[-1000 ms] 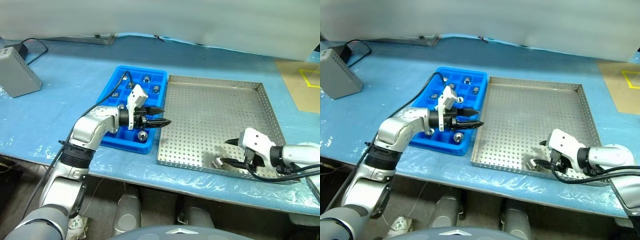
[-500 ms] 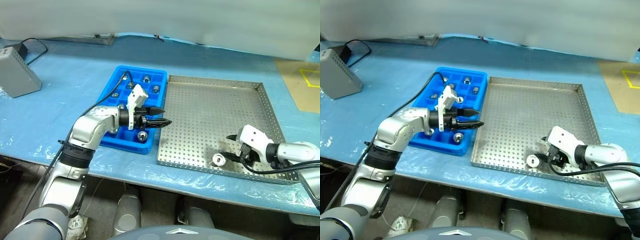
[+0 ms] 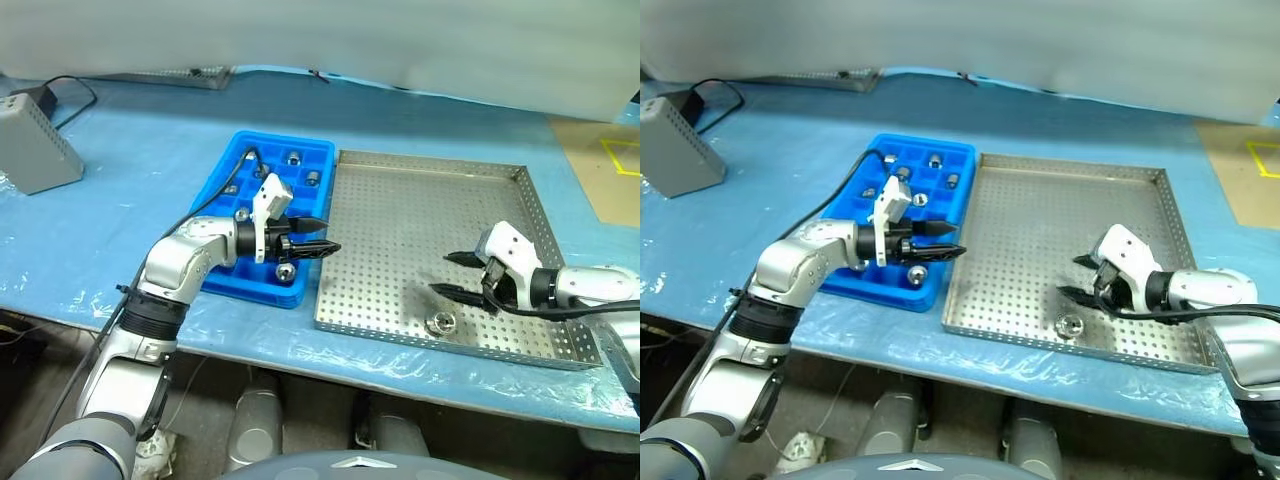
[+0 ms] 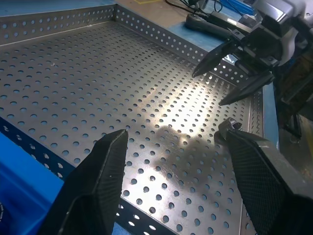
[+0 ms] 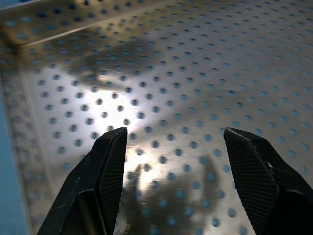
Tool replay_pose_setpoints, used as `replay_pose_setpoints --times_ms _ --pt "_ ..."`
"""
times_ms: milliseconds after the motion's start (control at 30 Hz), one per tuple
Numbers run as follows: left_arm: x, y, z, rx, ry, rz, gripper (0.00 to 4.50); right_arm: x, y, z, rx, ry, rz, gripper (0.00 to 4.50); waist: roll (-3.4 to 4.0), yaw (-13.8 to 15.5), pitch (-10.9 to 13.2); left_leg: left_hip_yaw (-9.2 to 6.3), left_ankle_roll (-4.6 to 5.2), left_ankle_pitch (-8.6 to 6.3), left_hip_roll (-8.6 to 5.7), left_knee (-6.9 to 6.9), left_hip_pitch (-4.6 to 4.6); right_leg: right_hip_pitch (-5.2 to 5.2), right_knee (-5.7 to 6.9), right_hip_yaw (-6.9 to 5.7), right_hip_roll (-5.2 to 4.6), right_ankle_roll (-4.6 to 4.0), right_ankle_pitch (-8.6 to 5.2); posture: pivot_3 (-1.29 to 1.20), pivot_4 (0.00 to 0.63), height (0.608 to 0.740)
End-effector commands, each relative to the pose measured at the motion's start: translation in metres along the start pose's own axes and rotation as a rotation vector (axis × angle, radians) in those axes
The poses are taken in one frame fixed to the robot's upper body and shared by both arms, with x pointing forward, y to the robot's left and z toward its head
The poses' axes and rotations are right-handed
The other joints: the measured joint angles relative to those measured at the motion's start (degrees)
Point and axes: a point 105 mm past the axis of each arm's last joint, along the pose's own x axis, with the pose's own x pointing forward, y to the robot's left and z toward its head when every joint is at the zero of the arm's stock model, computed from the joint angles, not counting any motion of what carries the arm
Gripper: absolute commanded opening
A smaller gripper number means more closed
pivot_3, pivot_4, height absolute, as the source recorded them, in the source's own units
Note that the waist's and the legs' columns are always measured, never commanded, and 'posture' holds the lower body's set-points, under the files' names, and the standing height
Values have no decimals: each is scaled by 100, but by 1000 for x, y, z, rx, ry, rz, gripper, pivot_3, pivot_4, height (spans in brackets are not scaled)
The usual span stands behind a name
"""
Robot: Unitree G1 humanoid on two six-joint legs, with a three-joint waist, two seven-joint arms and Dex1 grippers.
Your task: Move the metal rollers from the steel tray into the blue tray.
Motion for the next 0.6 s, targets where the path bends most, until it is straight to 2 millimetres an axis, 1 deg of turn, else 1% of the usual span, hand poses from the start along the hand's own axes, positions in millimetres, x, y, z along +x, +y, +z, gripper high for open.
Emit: replay_pose_setpoints --times_ms 33,133,200,300,367,433,533,600 --pt "-3 -1 5 35 -13 -6 3356 0 11 8 -85 21 59 3264 -1 1 0 0 2 -1 1 1 0 1 -2 0 0 2 -1 69 150 740" --pt "-3 -3 7 37 -14 -10 3356 4 -5 3 -112 42 -18 3264 -3 -2 0 1 3 -2 -2 8 -1 2 -1 0 -4 7 -3 73 150 740" --pt "-3 -6 9 40 -14 -12 3356 6 -9 0 -122 54 -23 3264 -2 -4 0 1 1 -1 -2 13 0 1 4 0 -5 7 -4 78 150 740" --pt "-4 -11 13 41 -15 -14 3356 8 -7 -6 -112 66 -13 3264 -2 -3 0 1 0 -1 -1 13 0 1 7 0 -5 8 -4 83 150 740" --pt "-4 -13 18 42 -17 -13 3356 8 -5 -14 -105 90 -2 3264 -2 -3 0 1 1 -1 -1 10 -1 0 6 0 -5 7 -4 84 150 740" --pt "-3 -16 27 43 -22 -13 3356 8 -2 -21 -94 107 10 3264 -2 1 0 1 3 -3 -1 9 -3 0 4 0 -5 4 -3 84 150 740" --pt "0 -22 40 46 -24 -16 3356 9 2 -23 -85 108 20 3264 -2 -3 0 1 4 -3 -2 11 -10 -5 4 -2 -5 -17 10 81 150 740" --pt "3 -25 47 46 -25 -19 3356 10 3 -28 -80 118 23 3264 -2 -2 0 1 5 -3 -2 15 -10 -5 6 -2 -5 -8 4 80 150 740"
